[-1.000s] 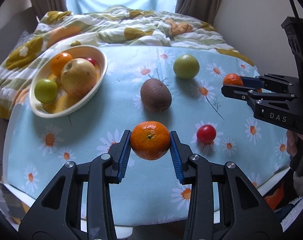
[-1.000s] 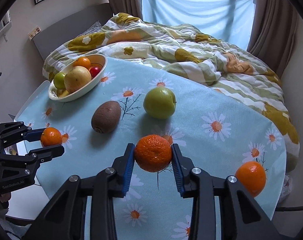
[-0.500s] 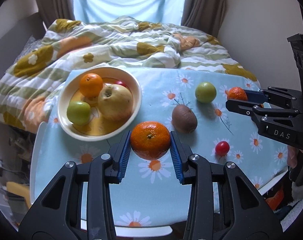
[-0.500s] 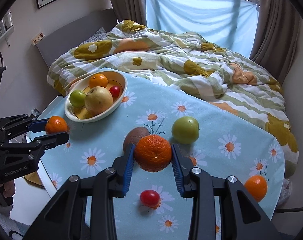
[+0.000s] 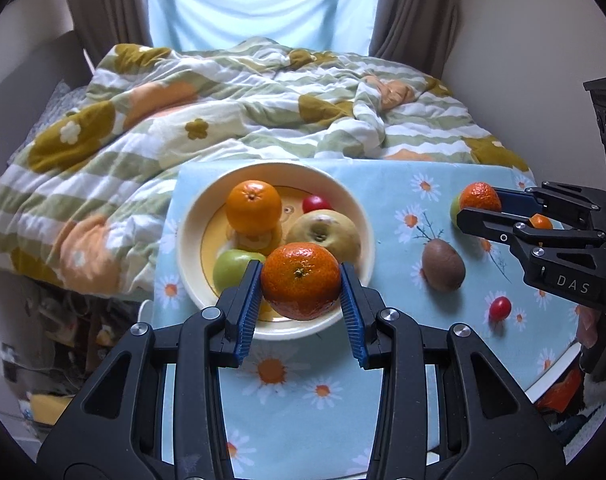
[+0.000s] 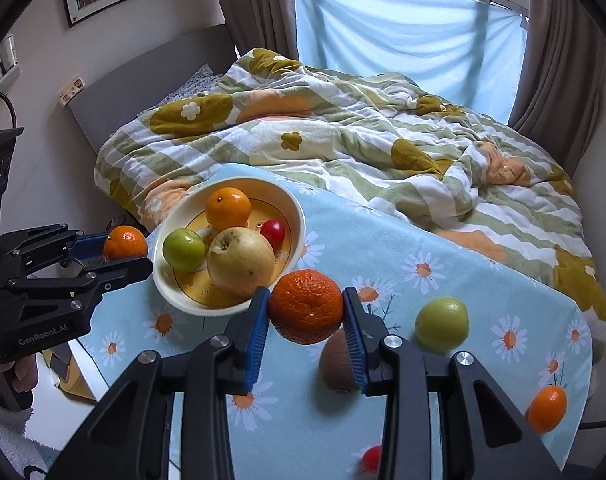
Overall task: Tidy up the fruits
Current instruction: 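Place the tangerine in the white bowl with the left gripper while the right carries its tangerine toward it, then lower the tangerine into the bowl and open the right gripper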
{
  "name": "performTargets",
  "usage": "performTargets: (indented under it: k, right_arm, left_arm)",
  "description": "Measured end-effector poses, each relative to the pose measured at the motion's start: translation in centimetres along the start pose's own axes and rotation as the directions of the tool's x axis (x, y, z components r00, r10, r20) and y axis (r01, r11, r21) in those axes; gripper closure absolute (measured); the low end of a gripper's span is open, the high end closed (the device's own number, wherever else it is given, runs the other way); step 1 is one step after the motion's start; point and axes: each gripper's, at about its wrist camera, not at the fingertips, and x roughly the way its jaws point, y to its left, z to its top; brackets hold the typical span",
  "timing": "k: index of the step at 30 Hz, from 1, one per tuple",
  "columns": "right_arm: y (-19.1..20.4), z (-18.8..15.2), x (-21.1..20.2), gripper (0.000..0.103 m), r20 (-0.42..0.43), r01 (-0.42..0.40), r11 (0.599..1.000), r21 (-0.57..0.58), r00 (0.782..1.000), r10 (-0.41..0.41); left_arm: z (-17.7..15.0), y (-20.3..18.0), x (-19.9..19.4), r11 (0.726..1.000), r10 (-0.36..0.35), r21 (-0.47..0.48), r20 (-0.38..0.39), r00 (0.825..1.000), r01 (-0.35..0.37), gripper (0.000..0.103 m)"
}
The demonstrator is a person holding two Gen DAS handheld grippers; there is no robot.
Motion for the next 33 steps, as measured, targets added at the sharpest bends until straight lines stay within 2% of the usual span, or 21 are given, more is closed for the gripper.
performTargets:
  k: [14,20,26,28,29,30,31,33]
  right_arm:
    - [2.5,3.4,5.4,0.070,-0.024,0.045,0.994,0.099,0.999,-0.043]
    - [2.6,4.0,6.5,0.070,-0.030,0.068,0.989,0.134,0.997,-0.065]
    - [2.3,4.0,6.6,0.070,-0.034,0.078,0.985,0.154,0.997,-0.074]
    - [2.1,4.0,6.7,0.070,-0.037,0.078,0.985,0.156,0.997,-0.073]
    - [2.0,4.0,6.8,0.070,-0.038,0.075,0.985,0.156,0.997,-0.070]
    - [1.8,4.0,6.8,0.070,-0.038,0.072,0.985,0.156,0.997,-0.067]
    - [1.7,4.1,6.8,0.070,-0.036,0.068,0.986,0.154,0.997,-0.063]
    - [1.5,4.2,6.9,0.070,-0.035,0.056,0.987,0.151,0.998,-0.052]
  left_arm:
    - [2.7,8.1,7.5,0.998,-0.046,0.029,-0.071,0.996,0.048,0.059]
    - [3.1,9.2,10.1,0.995,-0.078,0.052,-0.093,0.993,0.083,0.059]
    - [3.5,9.3,10.8,0.994,-0.089,0.047,-0.113,0.990,0.095,0.058]
    - [3.5,9.2,10.7,0.996,-0.072,0.049,-0.110,0.991,0.078,0.057]
    - [3.6,9.1,10.5,0.997,-0.049,0.061,-0.096,0.994,0.055,0.045]
    - [3.6,8.9,10.2,0.996,-0.039,0.072,-0.080,0.996,0.045,0.016]
    - [3.7,8.8,9.9,0.996,-0.038,0.075,-0.067,0.997,0.043,0.000]
    - [3.8,8.7,9.1,0.997,-0.040,0.061,-0.048,0.998,0.043,0.000]
